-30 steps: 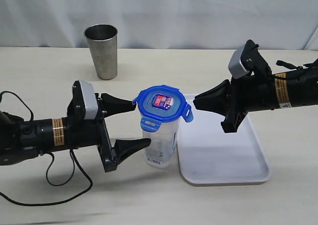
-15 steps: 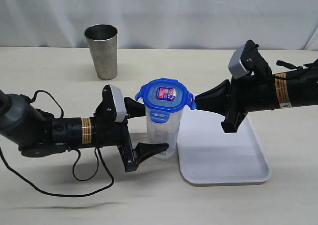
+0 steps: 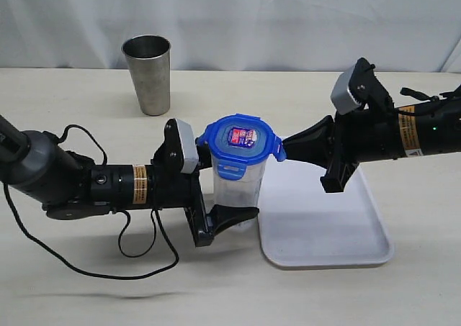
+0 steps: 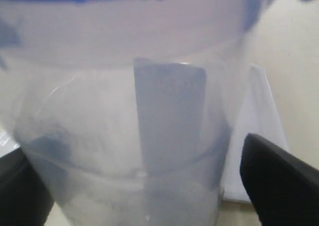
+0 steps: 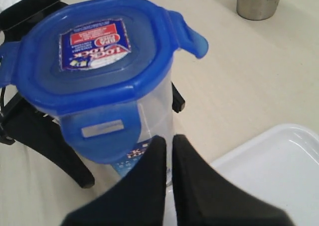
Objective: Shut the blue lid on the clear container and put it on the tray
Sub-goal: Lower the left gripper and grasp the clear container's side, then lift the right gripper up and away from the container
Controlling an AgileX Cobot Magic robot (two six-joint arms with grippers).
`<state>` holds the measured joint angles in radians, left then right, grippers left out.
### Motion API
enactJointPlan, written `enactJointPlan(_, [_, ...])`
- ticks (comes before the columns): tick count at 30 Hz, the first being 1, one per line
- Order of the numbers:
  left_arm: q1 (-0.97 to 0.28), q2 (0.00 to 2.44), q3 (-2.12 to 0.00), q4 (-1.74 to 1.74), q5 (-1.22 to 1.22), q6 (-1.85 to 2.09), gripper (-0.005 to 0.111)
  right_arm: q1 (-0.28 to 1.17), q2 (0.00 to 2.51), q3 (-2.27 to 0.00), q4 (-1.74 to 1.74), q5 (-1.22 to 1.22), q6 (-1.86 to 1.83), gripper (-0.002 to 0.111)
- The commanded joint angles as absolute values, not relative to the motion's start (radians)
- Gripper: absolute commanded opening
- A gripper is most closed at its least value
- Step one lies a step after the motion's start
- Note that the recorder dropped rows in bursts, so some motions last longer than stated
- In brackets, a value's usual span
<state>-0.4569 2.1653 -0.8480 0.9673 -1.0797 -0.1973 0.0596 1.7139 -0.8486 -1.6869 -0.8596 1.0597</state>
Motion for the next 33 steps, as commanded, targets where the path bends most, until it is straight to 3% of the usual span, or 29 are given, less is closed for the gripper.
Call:
enactJointPlan(1, [-0.465, 2.170, -0.852, 0.921, -1.049, -0.197, 0.076, 0.058, 1.706, -0.843, -1.690, -0.858, 1.066, 0.005])
enactJointPlan(6, [-0.465, 2.170, -0.852, 0.921, -1.044, -0.180, 0.051, 0.058, 1.706, -0.843, -1.690, -0.858, 1.066, 0.005])
enactJointPlan(11, [-0.465, 2.170, -0.852, 0.923, -0.981, -0.180, 0.005, 0.058, 1.706, -0.843, -1.690, -0.858, 1.066, 0.005])
enactJointPlan(12, [-0.463, 2.170, -0.852, 0.923, -0.979, -0.180, 0.000, 0.058, 1.706, -0.843, -1.690, -0.860, 1.070, 0.005])
enactJointPlan(24, [-0.354, 2.170, -0.852, 0.992, -1.049, -0.231, 0.000, 0.058, 1.621, -0.848, -1.661, -0.766, 1.275, 0.005])
enactJointPlan(31, [-0.333, 2.170, -0.852, 0.968, -1.039, -0.242, 0.000, 0.060, 1.543, -0.860, -1.645, -0.801, 1.668, 0.034])
enactJointPlan(33, [-0.333, 2.170, -0.852, 0.943, -1.029, -0.242, 0.000, 0.060, 1.538, -0.883, -1.645, -0.822, 1.825, 0.036])
